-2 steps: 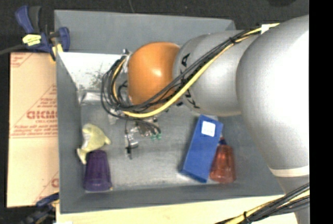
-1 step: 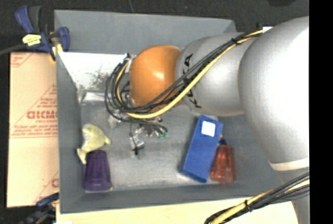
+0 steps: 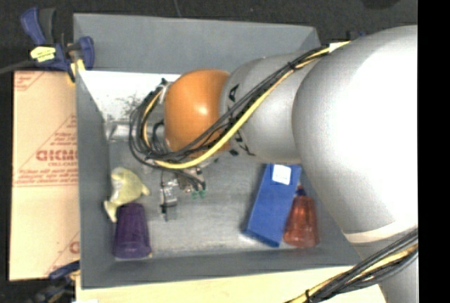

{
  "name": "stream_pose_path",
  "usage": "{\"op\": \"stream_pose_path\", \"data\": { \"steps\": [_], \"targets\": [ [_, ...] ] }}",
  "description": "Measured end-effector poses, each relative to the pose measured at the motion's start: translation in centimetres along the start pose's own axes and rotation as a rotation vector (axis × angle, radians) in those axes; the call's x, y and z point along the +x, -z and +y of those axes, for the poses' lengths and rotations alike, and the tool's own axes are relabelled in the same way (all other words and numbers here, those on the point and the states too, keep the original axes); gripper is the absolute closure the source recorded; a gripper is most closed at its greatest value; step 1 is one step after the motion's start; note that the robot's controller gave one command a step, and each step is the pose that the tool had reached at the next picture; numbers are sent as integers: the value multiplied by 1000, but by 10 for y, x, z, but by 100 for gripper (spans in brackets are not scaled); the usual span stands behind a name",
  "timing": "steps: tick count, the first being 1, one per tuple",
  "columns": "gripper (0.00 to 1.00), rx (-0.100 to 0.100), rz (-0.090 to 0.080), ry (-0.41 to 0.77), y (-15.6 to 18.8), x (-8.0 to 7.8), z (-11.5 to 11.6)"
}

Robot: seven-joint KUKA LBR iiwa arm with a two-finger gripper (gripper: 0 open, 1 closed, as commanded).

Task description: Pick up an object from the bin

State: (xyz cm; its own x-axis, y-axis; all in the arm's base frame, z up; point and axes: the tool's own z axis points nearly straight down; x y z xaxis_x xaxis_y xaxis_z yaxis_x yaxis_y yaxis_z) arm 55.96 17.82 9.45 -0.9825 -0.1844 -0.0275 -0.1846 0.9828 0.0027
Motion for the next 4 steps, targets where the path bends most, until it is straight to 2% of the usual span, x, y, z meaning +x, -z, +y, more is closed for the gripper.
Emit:
{"op": "stream_pose_path", "data": {
  "steps": [1,2,3,4],
  "targets": [
    [0,1,-1,33,-5,-4,20],
    [0,1,-1,-40,-24,8,30],
    [0,1,-6,210,-24,-15,44],
    [0,0,-7,237,-24,-21,46]
  ]
}}
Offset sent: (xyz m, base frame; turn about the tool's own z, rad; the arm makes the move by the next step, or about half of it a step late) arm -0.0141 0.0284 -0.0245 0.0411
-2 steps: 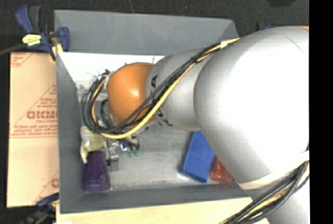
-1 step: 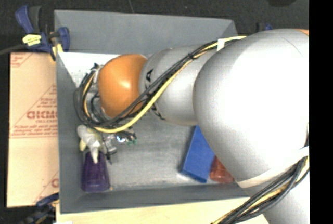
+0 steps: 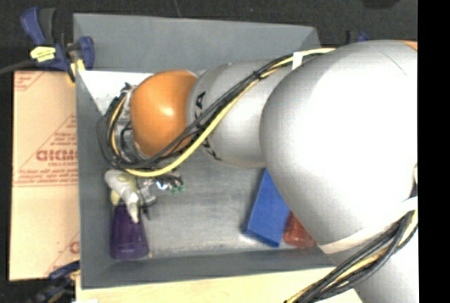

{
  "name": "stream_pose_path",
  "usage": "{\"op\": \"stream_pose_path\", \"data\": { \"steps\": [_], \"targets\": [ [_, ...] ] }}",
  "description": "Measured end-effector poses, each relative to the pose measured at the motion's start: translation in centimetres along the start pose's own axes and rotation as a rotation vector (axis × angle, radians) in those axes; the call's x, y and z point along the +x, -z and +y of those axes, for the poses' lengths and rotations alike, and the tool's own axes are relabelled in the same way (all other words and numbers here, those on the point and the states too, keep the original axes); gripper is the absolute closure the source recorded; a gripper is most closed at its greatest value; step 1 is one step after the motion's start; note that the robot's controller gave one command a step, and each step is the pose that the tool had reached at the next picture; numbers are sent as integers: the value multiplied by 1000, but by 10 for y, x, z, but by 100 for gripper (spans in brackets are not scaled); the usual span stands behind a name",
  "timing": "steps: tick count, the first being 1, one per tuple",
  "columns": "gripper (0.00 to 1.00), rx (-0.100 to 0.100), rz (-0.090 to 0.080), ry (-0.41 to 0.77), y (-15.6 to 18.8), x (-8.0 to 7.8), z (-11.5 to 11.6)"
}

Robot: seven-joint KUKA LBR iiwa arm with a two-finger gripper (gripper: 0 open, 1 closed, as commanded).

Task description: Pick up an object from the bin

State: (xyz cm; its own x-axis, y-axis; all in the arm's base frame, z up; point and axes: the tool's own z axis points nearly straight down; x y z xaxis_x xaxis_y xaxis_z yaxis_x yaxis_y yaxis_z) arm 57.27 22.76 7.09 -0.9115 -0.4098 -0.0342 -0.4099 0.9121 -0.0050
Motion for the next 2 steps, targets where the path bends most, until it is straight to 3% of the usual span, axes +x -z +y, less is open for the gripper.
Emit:
{"op": "stream_pose_path", "data": {
  "steps": [1,2],
  "targets": [
    [0,0,-1,200,1,35,-28],
    [0,1,-7,262,0,-15,-12]
  ]
}}
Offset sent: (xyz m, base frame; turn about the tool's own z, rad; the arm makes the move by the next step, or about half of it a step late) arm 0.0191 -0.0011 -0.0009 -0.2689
